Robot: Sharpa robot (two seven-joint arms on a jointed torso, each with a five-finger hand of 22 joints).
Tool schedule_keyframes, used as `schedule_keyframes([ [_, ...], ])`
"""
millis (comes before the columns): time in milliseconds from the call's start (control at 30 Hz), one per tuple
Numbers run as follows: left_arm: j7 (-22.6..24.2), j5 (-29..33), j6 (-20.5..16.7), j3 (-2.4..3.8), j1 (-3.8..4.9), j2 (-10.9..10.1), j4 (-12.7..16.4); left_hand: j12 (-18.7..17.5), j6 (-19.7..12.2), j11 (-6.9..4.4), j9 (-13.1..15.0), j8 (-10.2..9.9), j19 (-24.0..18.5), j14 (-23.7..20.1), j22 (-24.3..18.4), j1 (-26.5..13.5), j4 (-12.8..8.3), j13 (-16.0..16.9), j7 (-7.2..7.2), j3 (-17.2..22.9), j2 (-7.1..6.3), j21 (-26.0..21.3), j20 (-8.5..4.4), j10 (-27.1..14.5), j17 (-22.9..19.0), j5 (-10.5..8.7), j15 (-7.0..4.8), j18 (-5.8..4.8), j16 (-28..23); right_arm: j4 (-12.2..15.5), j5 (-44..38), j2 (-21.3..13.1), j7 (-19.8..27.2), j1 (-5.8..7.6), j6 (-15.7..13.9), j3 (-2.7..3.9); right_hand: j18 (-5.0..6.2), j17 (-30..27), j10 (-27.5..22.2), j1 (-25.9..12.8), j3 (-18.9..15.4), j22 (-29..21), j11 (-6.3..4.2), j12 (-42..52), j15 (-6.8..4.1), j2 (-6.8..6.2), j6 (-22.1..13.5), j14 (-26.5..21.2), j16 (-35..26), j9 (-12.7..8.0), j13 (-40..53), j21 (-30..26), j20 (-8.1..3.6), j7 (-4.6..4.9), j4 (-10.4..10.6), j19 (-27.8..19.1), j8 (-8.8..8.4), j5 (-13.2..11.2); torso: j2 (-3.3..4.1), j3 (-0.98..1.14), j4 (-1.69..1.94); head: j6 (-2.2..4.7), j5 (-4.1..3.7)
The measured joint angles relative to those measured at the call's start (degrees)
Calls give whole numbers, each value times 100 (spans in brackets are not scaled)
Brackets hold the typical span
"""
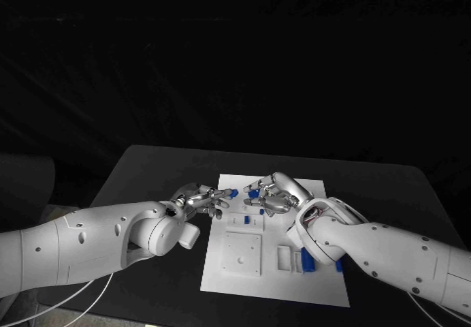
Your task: Assemble the parts on the task board
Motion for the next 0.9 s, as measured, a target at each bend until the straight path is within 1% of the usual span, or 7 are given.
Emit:
schedule_keyframes([
  [167, 38, 73, -6, 0, 0, 29, 21, 0, 0, 0, 7, 19, 0, -6, 0, -25, -21, 0, 0, 21, -10, 0, 0, 0, 0, 6, 7, 0, 0, -47, -134, 115, -137, -2, -210, -11, 0, 0, 20, -30, 16, 0, 20, 0, -19, -30, 0, 20, 0, 0, 0, 0, 0, 0, 16, 0, 0, -83, 0, -2, 2, 7, -3],
  [267, 55, 99, -6, 0, 0, 30, 27, 0, -1, 0, 7, 19, 0, -6, 0, -28, -25, 0, 1, 26, -13, 0, 0, 0, 0, 46, 7, 0, 0, -74, -198, 137, -230, -2, -333, -12, 0, 0, 20, -39, 16, 0, 20, -1, 1, -40, 0, 41, 0, 0, -3, 0, 0, 0, 16, 0, 0, -133, 0, -3, 2, 8, -3],
  [367, 67, 118, -6, 0, 0, 25, 36, 0, -1, 0, 7, 19, 0, -5, 0, -27, -26, 0, 1, 26, -12, 0, 0, 0, 0, 46, 8, 0, 0, -91, -232, 151, -314, -2, -429, -13, 0, -1, 20, -58, -50, 0, 21, -2, 1, -61, -20, 41, 0, -1, -15, -1, 0, 17, 82, 0, 0, -139, 0, -3, 1, 5, 2],
  [433, 73, 127, -6, 0, 0, 21, 41, 0, -1, 0, 7, 19, 0, -5, -1, -27, -26, 0, 1, 26, -12, 0, 0, 0, 0, 46, 8, 0, 0, -94, -243, 167, -352, -2, -474, -14, 1, -1, 20, -51, -99, 0, 21, -2, 0, -114, -78, 41, 0, -1, -20, -1, 0, 18, 131, 0, 0, -139, 0, -2, 1, 3, 3],
  [500, 81, 136, -5, 0, 0, 19, 44, 0, -1, 0, 7, 19, -10, -1, -1, -27, -26, 0, 1, 26, -11, 0, 10, 0, 0, 46, 13, 0, 0, -95, -249, 194, -383, -2, -516, -16, -1, -5, 19, -52, -211, 0, 21, -2, 0, -114, -106, 41, 0, -1, -20, -1, 0, 21, 173, 0, 0, -138, 0, -2, 0, 5, 4],
  [567, 87, 145, -4, 0, 0, 19, 48, 0, -1, 0, 8, 19, -20, -9, 0, -26, -26, 0, 2, 26, -11, 0, 20, 0, 1, 46, 5, 0, 0, -94, -252, 221, -402, -2, -543, -22, 0, -5, 19, -14, -330, 0, 21, -2, 1, -151, -106, 41, 0, -1, -31, -1, 0, 21, 199, 0, 0, -138, 0, -1, -2, 9, 4],
  [900, 117, 176, -2, 0, 0, 33, 63, 0, -6, 0, 17, 13, -20, -21, 4, -20, -26, -1, 6, 26, -4, 0, 21, 0, 1, 45, -4, 0, 0, -87, -259, 287, -439, -20, -618, -59, 0, -5, 19, 13, -358, 0, 21, -3, 1, -125, -106, 40, 0, -1, -31, -1, 1, 21, 198, 0, 0, -177, 0, 0, -7, 19, 9],
])
